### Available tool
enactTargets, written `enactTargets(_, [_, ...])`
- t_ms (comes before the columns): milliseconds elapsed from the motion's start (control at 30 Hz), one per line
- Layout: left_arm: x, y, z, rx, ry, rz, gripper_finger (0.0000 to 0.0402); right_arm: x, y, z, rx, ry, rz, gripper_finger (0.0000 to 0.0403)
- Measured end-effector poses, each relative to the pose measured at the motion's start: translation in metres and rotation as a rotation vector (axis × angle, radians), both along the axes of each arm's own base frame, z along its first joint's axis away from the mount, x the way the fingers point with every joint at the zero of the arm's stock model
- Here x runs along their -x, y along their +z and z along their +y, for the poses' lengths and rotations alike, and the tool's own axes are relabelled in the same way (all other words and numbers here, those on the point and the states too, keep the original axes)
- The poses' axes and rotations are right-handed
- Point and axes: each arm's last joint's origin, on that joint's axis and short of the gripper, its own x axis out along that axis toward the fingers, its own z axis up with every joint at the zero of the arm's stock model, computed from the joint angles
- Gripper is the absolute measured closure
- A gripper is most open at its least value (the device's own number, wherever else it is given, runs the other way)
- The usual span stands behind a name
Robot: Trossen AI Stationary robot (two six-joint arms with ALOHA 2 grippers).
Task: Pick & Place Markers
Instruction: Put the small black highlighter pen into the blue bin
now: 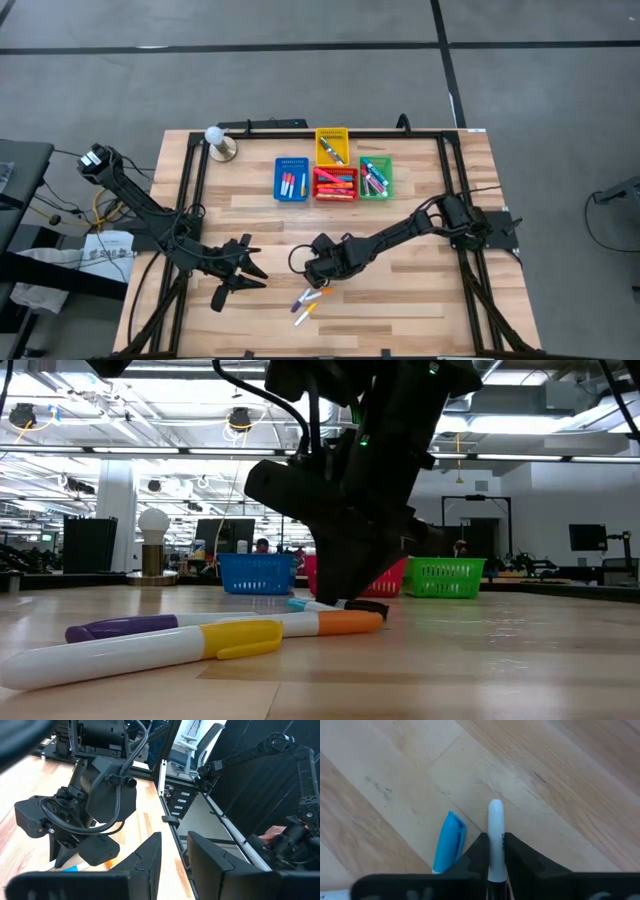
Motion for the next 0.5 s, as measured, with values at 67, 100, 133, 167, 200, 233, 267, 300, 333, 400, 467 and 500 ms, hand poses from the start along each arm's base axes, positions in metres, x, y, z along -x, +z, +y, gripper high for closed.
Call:
enactTargets(67, [0.000, 0.000, 0.000, 0.000, 0.000, 0.000, 0.0309, 0.001, 0.000, 0.002, -0.001, 0.003, -0.001, 0.0376])
enactTargets(100, [0.000, 0.000, 0.000, 0.000, 0.000, 0.000, 0.0309, 0.001, 0.000, 0.002, -0.001, 0.005, -0.001, 0.0381])
enactTargets(133, [0.000, 0.000, 0.000, 0.000, 0.000, 0.000, 0.0309, 0.001, 0.000, 0.003, -0.004, 0.007, 0.000, 0.0381])
enactTargets(167, [0.000, 0.000, 0.000, 0.000, 0.000, 0.000, 0.0309, 0.001, 0.000, 0.003, -0.008, 0.008, 0.001, 0.0381])
enactTargets(200, [0.000, 0.000, 0.000, 0.000, 0.000, 0.000, 0.0309, 0.000, 0.002, 0.004, -0.013, 0.010, 0.005, 0.0381])
enactTargets(233, [0.000, 0.000, 0.000, 0.000, 0.000, 0.000, 0.0309, -0.001, 0.004, 0.004, -0.018, 0.011, 0.011, 0.0381])
enactTargets(267, [0.000, 0.000, 0.000, 0.000, 0.000, 0.000, 0.0309, -0.002, 0.006, 0.004, -0.020, 0.011, 0.013, 0.0381])
enactTargets(300, [0.000, 0.000, 0.000, 0.002, 0.000, 0.000, 0.0309, -0.004, 0.009, 0.005, -0.022, 0.011, 0.013, 0.0377])
enactTargets(333, [0.000, 0.000, 0.000, 0.010, 0.002, 0.002, 0.0309, -0.006, 0.013, 0.005, -0.018, 0.011, 0.013, 0.0371])
enactTargets(400, [0.000, 0.000, 0.000, 0.016, 0.004, 0.004, 0.0309, -0.010, 0.020, 0.005, -0.005, 0.014, 0.021, 0.0360])
enactTargets(467, [0.000, 0.000, 0.000, 0.018, 0.004, 0.005, 0.0309, -0.013, 0.028, 0.005, -0.010, 0.049, 0.045, 0.0357])
enactTargets(500, [0.000, 0.000, 0.000, 0.019, 0.004, 0.004, 0.0309, -0.015, 0.032, 0.005, -0.009, 0.069, 0.043, 0.0359])
